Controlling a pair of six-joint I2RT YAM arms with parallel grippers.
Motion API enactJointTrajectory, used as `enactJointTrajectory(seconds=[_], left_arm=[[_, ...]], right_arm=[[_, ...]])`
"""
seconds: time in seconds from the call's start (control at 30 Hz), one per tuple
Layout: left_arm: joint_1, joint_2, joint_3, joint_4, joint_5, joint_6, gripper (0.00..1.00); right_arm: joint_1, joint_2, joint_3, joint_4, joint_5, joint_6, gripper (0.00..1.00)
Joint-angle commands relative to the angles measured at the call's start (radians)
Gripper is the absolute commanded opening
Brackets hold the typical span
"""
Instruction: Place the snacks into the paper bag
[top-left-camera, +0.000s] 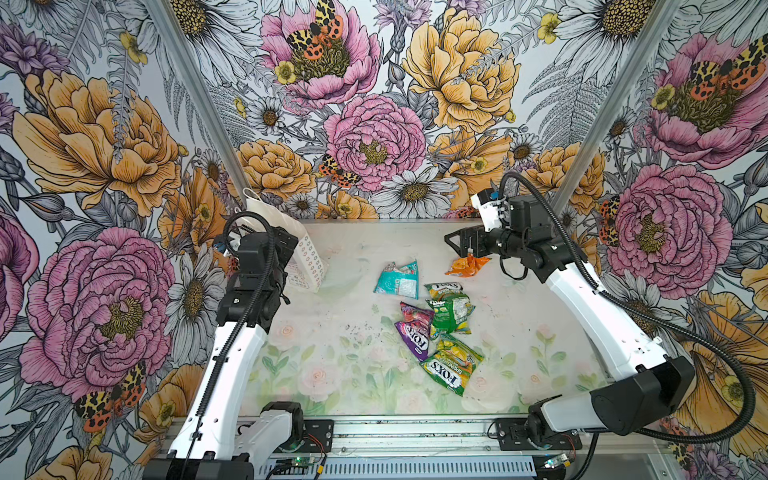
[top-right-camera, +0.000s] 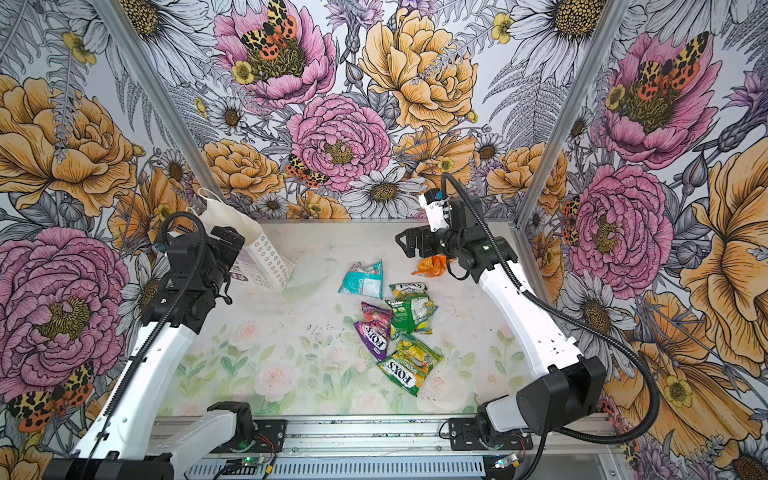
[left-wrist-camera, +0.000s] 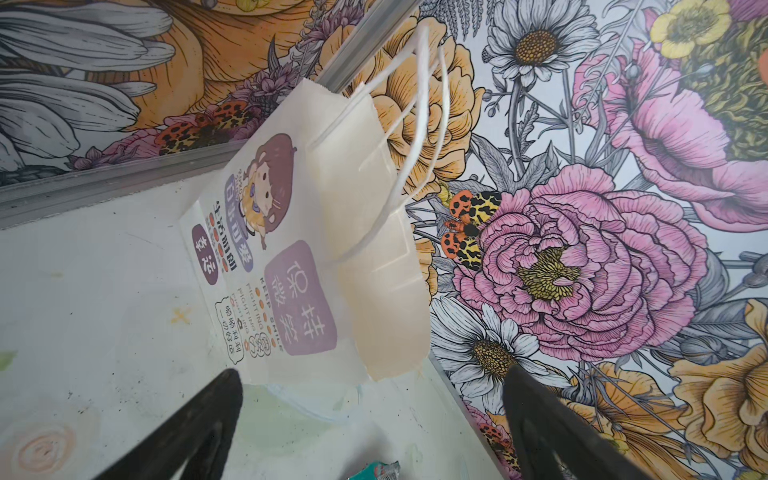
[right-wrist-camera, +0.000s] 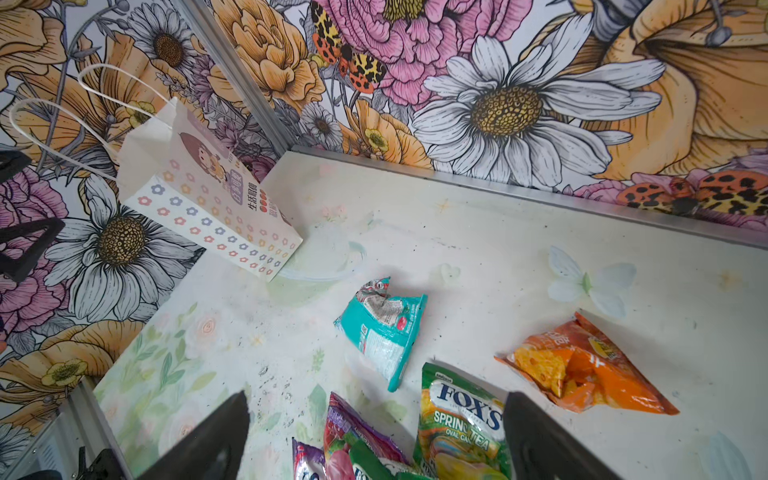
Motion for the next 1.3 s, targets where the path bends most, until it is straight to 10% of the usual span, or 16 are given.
enactJointTrajectory(seconds=[0.0,1.27], left_arm=[[0.015,0.025,0.033,-0.025,0.022,-0.011,0.99],[0.032,0.269,0.262,-0.128,0.024,-0.044,0.96]], right_arm=[[0.007,0.024,0.016,-0.025,0.003,0.022,0.95],[0.016,-0.011,-0.160,-0.022,0.063,-0.052,0.96]])
